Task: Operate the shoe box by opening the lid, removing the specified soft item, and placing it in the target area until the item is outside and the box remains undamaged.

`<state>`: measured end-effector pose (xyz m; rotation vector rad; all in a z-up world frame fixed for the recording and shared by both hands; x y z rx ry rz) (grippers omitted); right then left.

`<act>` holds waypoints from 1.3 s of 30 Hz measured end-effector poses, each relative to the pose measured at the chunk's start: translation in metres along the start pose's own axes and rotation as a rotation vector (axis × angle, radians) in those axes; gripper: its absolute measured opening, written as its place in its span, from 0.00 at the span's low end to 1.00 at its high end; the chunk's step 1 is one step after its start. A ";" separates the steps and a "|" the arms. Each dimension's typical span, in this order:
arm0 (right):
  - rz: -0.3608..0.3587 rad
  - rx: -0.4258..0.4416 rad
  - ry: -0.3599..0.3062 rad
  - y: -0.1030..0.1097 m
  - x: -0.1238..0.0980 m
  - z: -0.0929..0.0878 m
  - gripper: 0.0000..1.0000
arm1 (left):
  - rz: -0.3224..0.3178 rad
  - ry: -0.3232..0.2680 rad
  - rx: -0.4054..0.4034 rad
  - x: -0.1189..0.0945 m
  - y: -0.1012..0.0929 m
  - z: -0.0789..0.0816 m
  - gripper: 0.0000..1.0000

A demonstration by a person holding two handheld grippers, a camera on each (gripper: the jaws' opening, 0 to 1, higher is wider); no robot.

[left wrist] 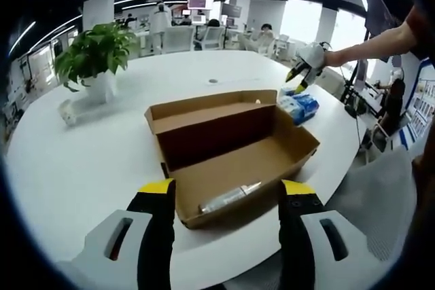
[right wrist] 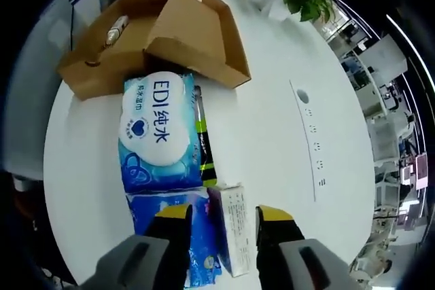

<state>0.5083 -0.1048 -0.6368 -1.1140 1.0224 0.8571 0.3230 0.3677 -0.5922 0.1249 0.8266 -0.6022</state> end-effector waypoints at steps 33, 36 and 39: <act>-0.068 0.316 -0.164 0.051 -0.040 0.016 0.37 | -0.057 -0.015 0.055 -0.004 0.008 0.006 0.60; -0.076 0.330 -0.181 0.059 -0.045 0.021 0.37 | -0.064 -0.021 0.057 -0.004 0.010 0.007 0.60; -0.096 0.354 -0.202 0.069 -0.050 0.027 0.36 | -0.081 -0.026 0.052 -0.003 0.011 0.008 0.60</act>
Point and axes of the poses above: the point that each gripper's makers call its tool centre point, and the gripper's own axes: x roughly forward along the fingers, y roughly to its left, z roughly out of its top, the point moved 8 cm from there along -x, roughly backward along the fingers, and after that the axes turned 9 degrees about y, right-handed, at the moved point
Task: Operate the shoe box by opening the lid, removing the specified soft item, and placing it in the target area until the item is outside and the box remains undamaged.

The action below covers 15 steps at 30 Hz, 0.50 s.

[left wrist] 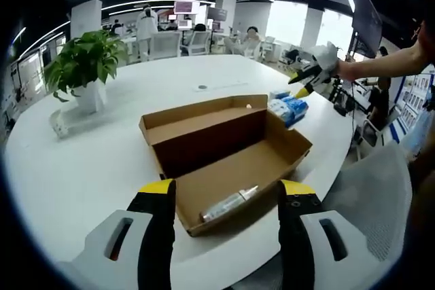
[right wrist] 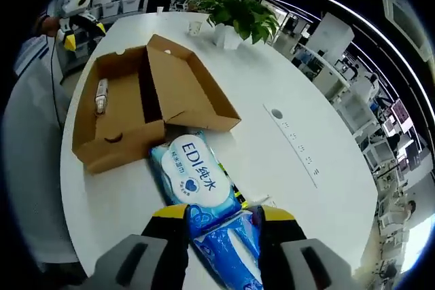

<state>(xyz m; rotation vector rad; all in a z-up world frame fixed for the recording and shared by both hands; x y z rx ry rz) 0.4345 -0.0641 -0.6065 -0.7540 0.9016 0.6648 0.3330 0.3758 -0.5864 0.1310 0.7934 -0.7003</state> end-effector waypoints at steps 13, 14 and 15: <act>0.005 0.069 -0.054 0.061 -0.018 0.009 0.37 | -0.072 0.001 0.039 0.010 0.000 0.004 0.60; 0.005 0.072 -0.059 0.064 -0.020 0.010 0.37 | -0.075 0.002 0.043 0.011 0.000 0.004 0.60; 0.004 0.079 -0.068 0.069 -0.022 0.013 0.37 | -0.082 0.003 0.047 0.011 0.000 0.004 0.60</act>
Point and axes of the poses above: the point that each gripper's makers call its tool centre point, and the gripper's own axes: x roughly forward along the fingers, y roughly to its left, z roughly out of its top, the point moved 8 cm from there along -x, roughly backward along the fingers, and after that the axes turned 9 degrees about y, right-handed, at the moved point
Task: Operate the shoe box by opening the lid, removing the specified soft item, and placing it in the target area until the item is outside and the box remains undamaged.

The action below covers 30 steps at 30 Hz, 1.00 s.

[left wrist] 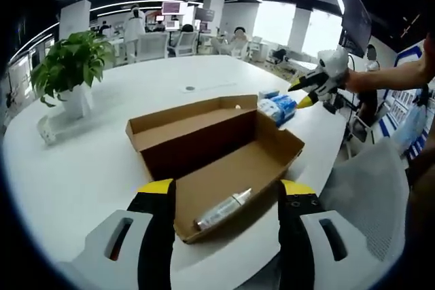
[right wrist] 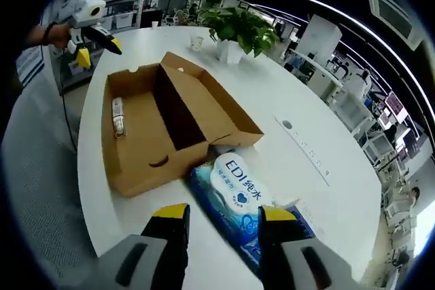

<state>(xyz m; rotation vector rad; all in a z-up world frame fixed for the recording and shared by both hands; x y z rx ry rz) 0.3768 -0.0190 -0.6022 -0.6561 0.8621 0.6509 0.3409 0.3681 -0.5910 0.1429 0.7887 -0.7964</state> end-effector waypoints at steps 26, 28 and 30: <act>0.042 0.114 -0.138 0.092 -0.012 0.027 0.37 | -0.066 0.005 0.030 0.003 -0.016 -0.010 0.60; 0.043 0.113 -0.144 0.097 -0.011 0.029 0.37 | -0.065 0.006 0.030 0.002 -0.015 -0.011 0.60; 0.051 0.121 -0.151 0.102 -0.012 0.032 0.37 | -0.065 0.005 0.030 0.000 -0.015 -0.012 0.60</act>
Point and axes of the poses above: the point that each gripper's makers call its tool centre point, and the gripper's own axes: x roughly forward along the fingers, y roughly to its left, z roughly out of its top, the point moved 8 cm from there along -x, roughly backward along the fingers, and after that the axes turned 9 degrees about y, right-handed, at the moved point
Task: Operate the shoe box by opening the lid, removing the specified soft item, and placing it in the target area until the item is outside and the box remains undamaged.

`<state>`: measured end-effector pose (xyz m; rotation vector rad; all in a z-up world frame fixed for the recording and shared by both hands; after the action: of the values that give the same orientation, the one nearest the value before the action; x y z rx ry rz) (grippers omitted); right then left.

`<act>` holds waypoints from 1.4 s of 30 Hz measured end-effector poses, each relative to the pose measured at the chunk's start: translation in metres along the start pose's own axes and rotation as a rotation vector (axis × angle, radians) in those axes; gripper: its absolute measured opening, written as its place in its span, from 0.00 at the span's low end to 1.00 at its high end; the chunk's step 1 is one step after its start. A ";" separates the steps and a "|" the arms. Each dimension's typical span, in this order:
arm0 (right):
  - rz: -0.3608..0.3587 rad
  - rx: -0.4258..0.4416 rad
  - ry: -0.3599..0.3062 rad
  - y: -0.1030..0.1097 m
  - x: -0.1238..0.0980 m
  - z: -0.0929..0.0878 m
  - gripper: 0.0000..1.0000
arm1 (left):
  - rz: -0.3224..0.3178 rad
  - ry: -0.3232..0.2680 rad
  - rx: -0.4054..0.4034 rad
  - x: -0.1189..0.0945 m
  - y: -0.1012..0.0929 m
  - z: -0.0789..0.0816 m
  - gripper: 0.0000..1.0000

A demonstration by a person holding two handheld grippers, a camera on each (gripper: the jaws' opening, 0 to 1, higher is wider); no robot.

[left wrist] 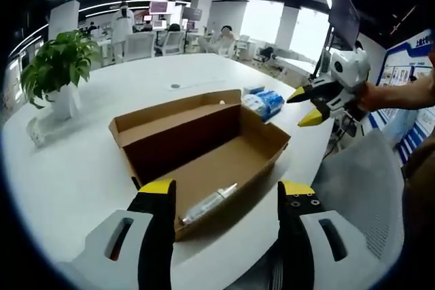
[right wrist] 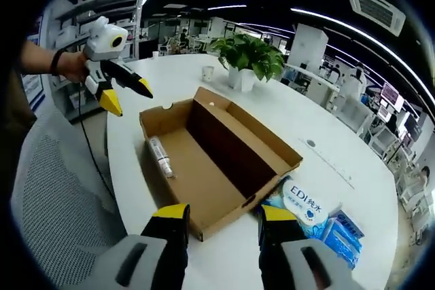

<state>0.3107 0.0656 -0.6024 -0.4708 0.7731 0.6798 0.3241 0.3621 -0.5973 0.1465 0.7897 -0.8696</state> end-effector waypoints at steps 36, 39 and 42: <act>0.048 0.069 -0.025 0.048 0.014 0.000 0.38 | -0.006 0.031 0.033 0.001 0.016 -0.001 0.59; 0.048 0.079 -0.026 0.049 0.013 -0.001 0.39 | -0.008 0.037 0.041 0.003 0.018 0.001 0.59; 0.048 0.093 -0.028 0.048 0.012 -0.002 0.41 | -0.009 0.052 0.057 0.006 0.020 0.004 0.59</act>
<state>0.2820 0.1021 -0.6194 -0.3582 0.7878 0.6902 0.3430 0.3699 -0.6020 0.2165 0.8146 -0.9000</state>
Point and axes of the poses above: the point that each gripper's makers call its tool centre point, and the gripper's own axes: x roughly forward along the fingers, y roughly to its left, z roughly out of its top, the point moved 8 cm from there along -x, roughly backward along the fingers, and after that the axes turned 9 degrees about y, right-handed, at the moved point
